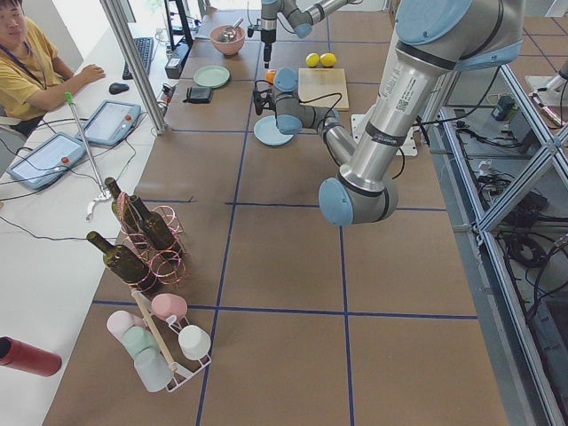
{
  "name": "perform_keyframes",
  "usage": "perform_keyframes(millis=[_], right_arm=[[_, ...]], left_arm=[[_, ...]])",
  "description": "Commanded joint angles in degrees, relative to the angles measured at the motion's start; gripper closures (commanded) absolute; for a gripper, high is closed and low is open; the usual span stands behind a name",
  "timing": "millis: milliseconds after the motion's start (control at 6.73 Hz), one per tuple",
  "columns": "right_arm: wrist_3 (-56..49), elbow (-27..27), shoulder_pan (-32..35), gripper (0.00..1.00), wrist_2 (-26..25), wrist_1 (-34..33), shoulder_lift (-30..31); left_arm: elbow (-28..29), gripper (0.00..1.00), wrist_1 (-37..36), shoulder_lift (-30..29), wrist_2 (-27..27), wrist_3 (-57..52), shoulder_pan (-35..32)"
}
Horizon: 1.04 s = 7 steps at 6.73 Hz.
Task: Pick orange to plate
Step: 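Slide the white plate with the left gripper toward the table center, then release the plate with the left gripper while the right gripper grasps the orange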
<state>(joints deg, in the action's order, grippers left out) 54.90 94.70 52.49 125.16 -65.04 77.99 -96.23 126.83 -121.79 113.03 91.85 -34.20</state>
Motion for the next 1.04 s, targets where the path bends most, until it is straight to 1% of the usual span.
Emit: perform_keyframes(millis=[0,149,743,891], right_arm=[[-0.1,-0.5,-4.9,0.00,-5.4,0.0,0.3],[-0.1,-0.7,-6.0,0.00,-6.2,0.0,0.3],[-0.1,-2.1,-6.6,0.00,-7.9,0.0,-0.3],[0.0,-2.3,-6.6,0.18,-7.8,0.0,-0.4]], left_arm=[[0.2,0.18,0.1,0.1,0.0,-0.2,0.0],[0.2,0.18,0.0,0.1,0.0,-0.2,0.0],[-0.1,0.18,0.1,0.9,-0.1,-0.3,0.0],[-0.2,0.18,0.1,0.9,-0.1,-0.4,0.1]])
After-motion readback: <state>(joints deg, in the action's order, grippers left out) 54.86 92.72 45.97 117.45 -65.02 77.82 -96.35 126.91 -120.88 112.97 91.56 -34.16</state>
